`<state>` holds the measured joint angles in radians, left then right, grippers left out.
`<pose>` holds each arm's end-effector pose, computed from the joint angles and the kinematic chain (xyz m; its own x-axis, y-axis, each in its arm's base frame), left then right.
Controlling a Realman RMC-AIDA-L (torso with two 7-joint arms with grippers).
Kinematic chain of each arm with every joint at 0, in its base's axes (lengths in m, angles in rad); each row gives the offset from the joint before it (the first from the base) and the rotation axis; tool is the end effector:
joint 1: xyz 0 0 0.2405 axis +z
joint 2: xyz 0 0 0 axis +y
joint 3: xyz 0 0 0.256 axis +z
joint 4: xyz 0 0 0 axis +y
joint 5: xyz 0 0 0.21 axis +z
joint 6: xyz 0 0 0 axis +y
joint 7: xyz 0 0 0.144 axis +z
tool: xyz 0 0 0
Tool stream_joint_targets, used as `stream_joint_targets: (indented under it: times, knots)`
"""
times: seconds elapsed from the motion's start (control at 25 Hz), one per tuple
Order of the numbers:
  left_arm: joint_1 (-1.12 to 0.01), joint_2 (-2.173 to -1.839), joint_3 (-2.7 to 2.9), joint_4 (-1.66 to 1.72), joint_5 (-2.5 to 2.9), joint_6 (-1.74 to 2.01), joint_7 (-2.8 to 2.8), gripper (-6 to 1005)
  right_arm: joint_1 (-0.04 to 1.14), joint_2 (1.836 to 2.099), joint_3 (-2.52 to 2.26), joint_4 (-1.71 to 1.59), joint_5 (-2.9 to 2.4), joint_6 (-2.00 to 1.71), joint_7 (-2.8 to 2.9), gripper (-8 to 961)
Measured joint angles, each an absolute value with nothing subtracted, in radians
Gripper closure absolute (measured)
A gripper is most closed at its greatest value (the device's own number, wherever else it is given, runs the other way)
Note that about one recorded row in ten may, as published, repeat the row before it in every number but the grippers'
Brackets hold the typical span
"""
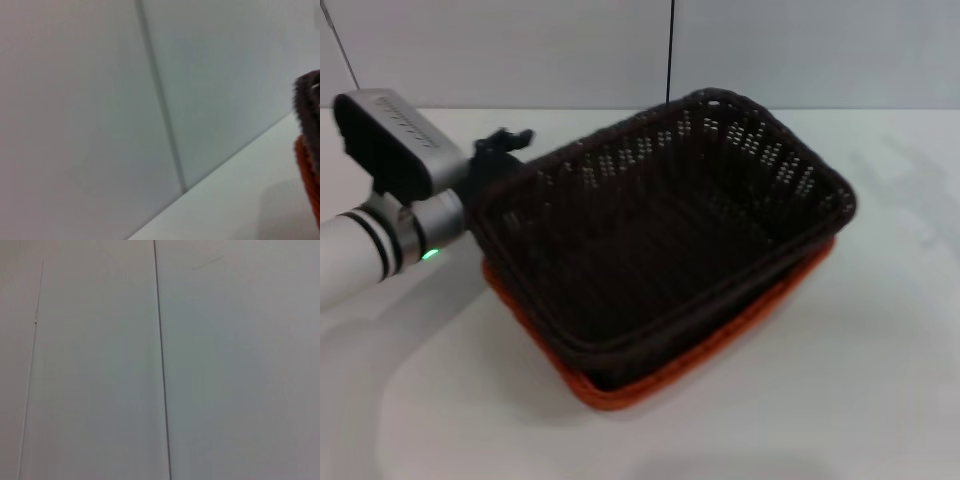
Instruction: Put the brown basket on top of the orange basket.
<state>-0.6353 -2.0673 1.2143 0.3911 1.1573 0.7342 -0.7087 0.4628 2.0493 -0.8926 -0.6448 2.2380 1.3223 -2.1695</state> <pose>-0.2619 0.4137 -0.0387 0.9381 0.0783 0.3374 0.3077 -0.6356 -0.7080 0.2327 0.3814 0.1010 0.4789 0.2957 -0.8266 -0.5969 -0.5807 -0.5536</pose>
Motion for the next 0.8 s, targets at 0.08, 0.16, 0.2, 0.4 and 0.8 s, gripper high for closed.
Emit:
stream_joint_targets:
  times: [0.08,0.16,0.2,0.4,0.8]
  knots:
    - [-0.642,-2.069,1.244,0.391,1.157,0.753,-0.721,150,0.463,2.049,-0.890,-0.645,2.237,1.322,-2.170,342]
    - [-0.645,-2.069,1.266,0.393,1.157,0.775,-0.730,150,0.463,2.049,-0.887,-0.645,2.235,1.322,-2.171,342]
    - [-0.645,-2.070,1.275,0.398,1.157,0.786,-0.733,150,0.463,2.049,-0.887,-0.645,2.235,1.322,-2.174,342]
    - [-0.632,-2.070,1.268,0.430,1.095,0.797,-0.700,150,0.464,2.048,-0.887,-0.644,2.234,1.321,-2.197,342]
    - [-0.575,-2.064,0.991,0.448,0.788,0.847,-0.544,150,0.468,2.049,-0.860,-0.613,2.237,1.312,-2.272,342]
